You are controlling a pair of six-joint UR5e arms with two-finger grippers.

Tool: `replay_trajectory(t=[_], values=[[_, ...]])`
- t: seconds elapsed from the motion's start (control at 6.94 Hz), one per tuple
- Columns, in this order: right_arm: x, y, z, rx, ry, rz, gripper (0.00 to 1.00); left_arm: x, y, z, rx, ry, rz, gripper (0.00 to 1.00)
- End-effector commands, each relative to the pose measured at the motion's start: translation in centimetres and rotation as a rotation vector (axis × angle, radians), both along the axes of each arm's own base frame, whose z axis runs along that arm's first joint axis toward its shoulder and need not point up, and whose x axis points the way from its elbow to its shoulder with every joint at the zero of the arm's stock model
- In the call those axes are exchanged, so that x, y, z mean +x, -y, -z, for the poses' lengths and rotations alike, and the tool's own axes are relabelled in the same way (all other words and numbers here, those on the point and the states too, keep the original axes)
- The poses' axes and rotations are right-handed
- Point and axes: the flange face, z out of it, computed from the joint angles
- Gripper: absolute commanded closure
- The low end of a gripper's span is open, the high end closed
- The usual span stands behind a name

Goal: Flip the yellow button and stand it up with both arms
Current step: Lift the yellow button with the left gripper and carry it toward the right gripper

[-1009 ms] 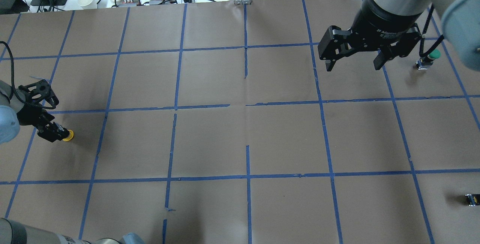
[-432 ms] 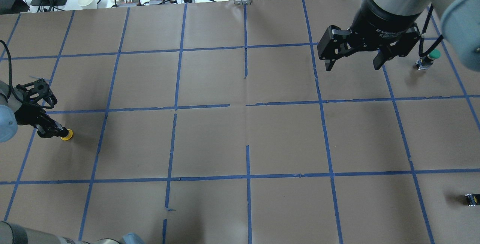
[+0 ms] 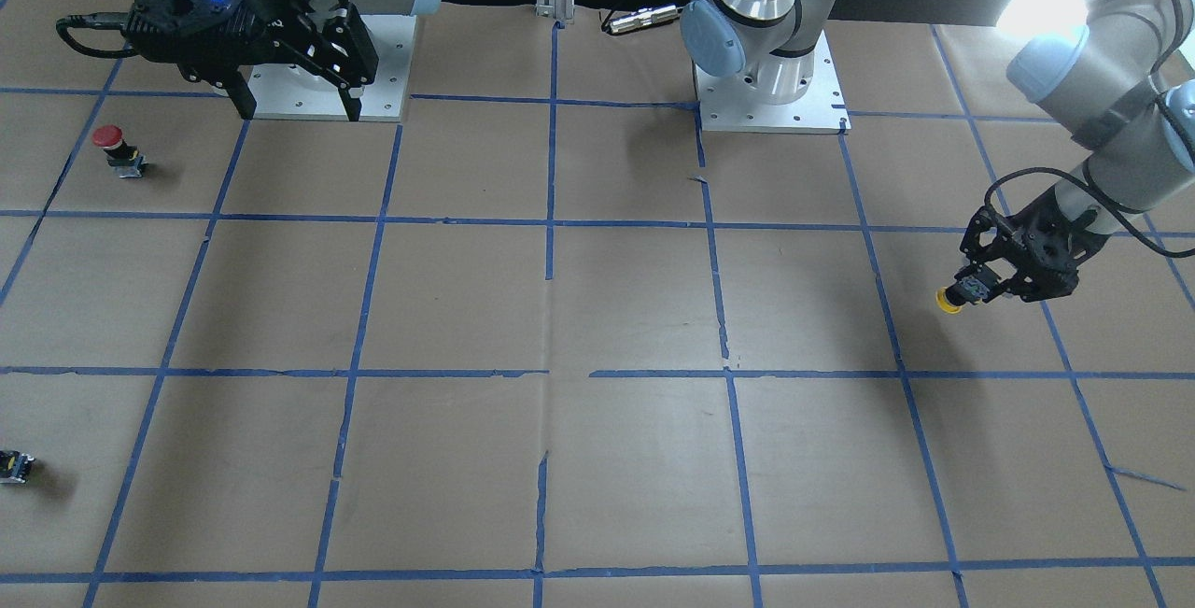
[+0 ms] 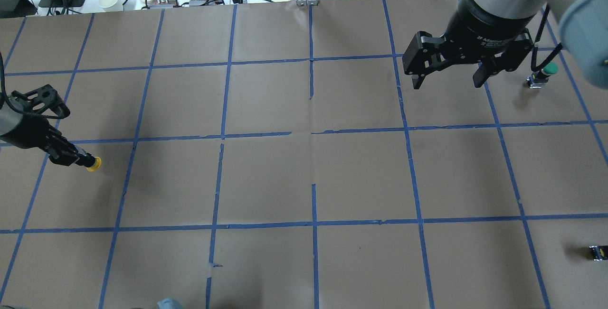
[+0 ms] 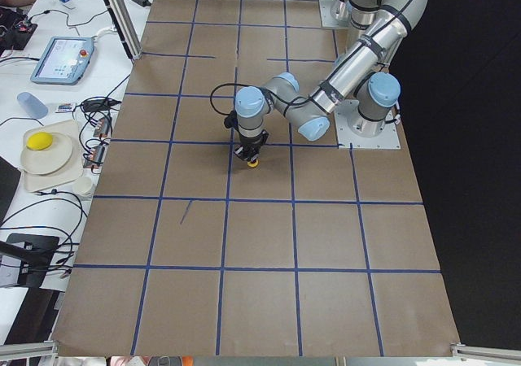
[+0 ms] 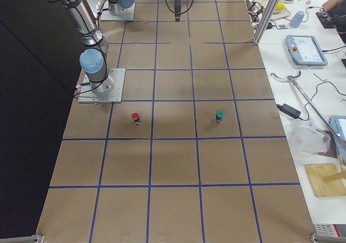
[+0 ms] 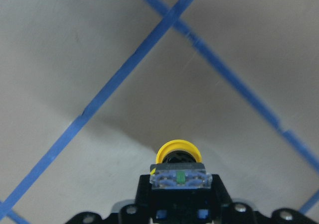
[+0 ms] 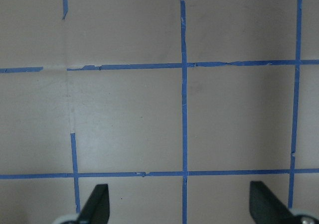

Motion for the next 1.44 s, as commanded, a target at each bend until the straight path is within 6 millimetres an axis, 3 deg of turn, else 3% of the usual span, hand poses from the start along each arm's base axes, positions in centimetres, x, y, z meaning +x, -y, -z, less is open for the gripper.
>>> replay_trajectory(t=[0.0,0.29,0.43,0.72,1.01,1.15,1.3], values=[[-0.5,0.2,-0.3,-0.006,-0.002,0.020,0.00,-7.1,-0.3,-4.9,0.049,-0.251,-0.163,0.83],[-3.3,0.4,-1.0,-0.014,0.016,0.081,0.00,-15.9,-1.3,-6.8,0.186,-0.541,-0.260,0.83],[-4.0,0.7,-1.1,-0.014,0.077,0.107,0.00,-18.9,-2.2,-7.5,0.255,-0.716,-0.310,0.83],[-5.9,1.3,-1.0,0.003,0.186,0.160,0.00,-22.3,-3.5,-8.8,0.379,-1.006,-0.467,0.84],[-8.8,1.1,0.5,0.120,0.279,0.246,0.00,-29.5,-4.5,-10.4,0.424,-1.171,-0.483,0.84],[-10.3,0.7,1.5,0.223,0.430,0.338,0.00,-31.3,-4.7,-10.9,0.452,-1.249,-0.535,0.84],[-10.4,1.1,2.4,0.296,0.578,0.408,0.00,-33.7,-5.8,-12.0,0.473,-1.296,-0.547,0.84]])
